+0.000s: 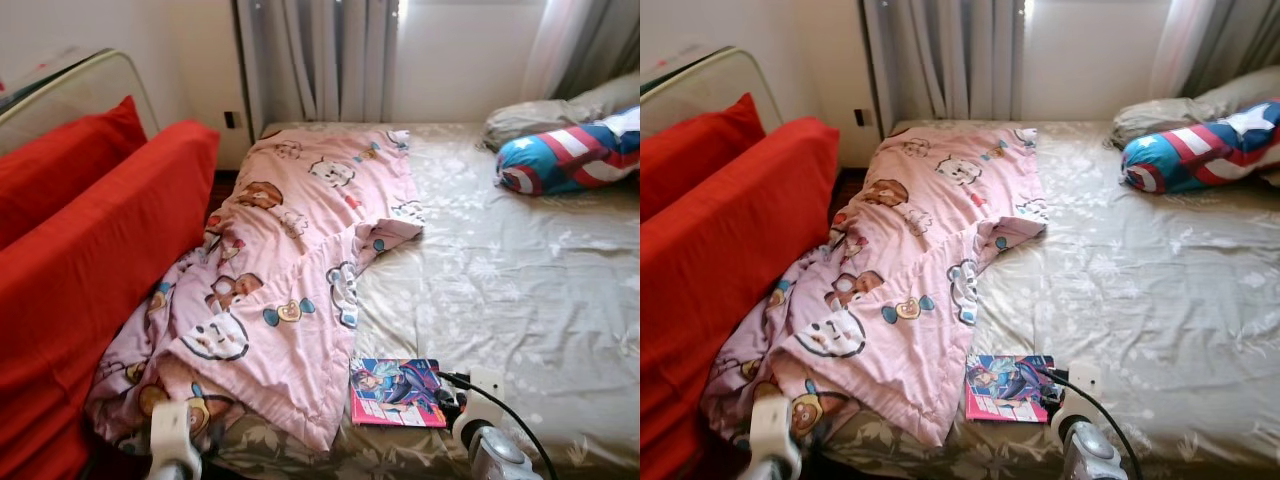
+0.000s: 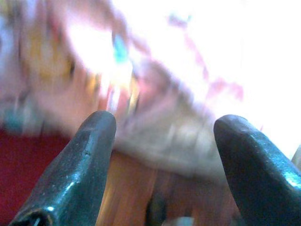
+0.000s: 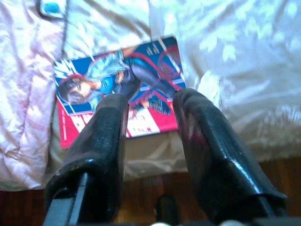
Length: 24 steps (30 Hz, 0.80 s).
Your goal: Clean up the room
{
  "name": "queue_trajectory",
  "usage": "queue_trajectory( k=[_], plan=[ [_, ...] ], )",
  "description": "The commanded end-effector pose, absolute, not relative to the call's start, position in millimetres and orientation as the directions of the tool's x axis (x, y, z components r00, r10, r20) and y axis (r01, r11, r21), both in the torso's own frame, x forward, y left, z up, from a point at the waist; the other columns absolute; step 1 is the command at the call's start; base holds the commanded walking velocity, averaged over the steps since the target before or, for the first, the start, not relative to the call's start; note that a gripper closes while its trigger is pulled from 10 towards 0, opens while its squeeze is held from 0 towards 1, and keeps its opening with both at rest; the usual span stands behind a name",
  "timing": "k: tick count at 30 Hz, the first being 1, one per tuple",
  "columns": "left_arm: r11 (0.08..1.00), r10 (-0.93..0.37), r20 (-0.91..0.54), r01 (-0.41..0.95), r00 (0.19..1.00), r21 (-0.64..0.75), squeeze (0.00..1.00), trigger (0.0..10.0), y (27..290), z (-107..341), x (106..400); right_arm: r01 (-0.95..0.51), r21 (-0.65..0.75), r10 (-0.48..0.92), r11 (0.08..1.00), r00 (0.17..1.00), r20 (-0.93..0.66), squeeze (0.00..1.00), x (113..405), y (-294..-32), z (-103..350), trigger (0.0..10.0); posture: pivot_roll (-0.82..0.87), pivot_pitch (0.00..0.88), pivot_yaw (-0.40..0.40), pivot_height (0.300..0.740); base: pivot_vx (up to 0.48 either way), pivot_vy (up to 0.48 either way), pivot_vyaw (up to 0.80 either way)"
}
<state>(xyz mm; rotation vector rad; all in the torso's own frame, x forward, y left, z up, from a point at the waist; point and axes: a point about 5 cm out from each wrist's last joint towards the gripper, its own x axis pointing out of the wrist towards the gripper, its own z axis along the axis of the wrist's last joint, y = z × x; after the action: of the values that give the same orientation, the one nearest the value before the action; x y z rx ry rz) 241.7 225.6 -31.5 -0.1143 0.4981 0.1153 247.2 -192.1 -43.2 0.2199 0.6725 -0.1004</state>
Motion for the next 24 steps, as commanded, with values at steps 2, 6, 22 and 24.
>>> queue_trajectory(
  k=[2,6,22,24],
  plan=[
    [0.995,0.058,-0.295,-0.078,0.954,-0.057,0.00,10.0,228.8,6.8,279.0,0.144,0.184,-0.006,0.972,0.804,-0.594,0.00,248.4,-188.2,-41.4,10.0,-0.01,0.000,0.014,0.740,0.000,0.000,0.00],
    [0.998,0.023,-0.107,-0.030,0.994,-0.062,0.00,10.0,217.7,43.4,308.1,0.128,0.197,-0.003,0.972,0.844,-0.537,0.00,250.8,-188.7,-36.9,10.0,-0.01,0.000,0.011,0.740,0.000,0.000,0.00],
    [0.996,-0.002,-0.046,-0.003,0.999,-0.090,0.00,10.0,212.2,45.5,304.1,0.047,0.085,-0.010,0.995,0.918,-0.397,0.00,255.8,-190.5,-24.1,10.0,-0.03,0.000,0.017,0.740,0.000,0.000,0.00],
    [0.995,-0.009,-0.037,0.005,0.999,-0.095,0.00,10.0,209.3,46.9,305.2,0.027,0.057,-0.006,0.998,0.941,-0.338,0.00,264.5,-189.3,-14.5,10.0,-0.03,0.000,0.016,0.740,0.000,0.000,0.00]
  ],
)
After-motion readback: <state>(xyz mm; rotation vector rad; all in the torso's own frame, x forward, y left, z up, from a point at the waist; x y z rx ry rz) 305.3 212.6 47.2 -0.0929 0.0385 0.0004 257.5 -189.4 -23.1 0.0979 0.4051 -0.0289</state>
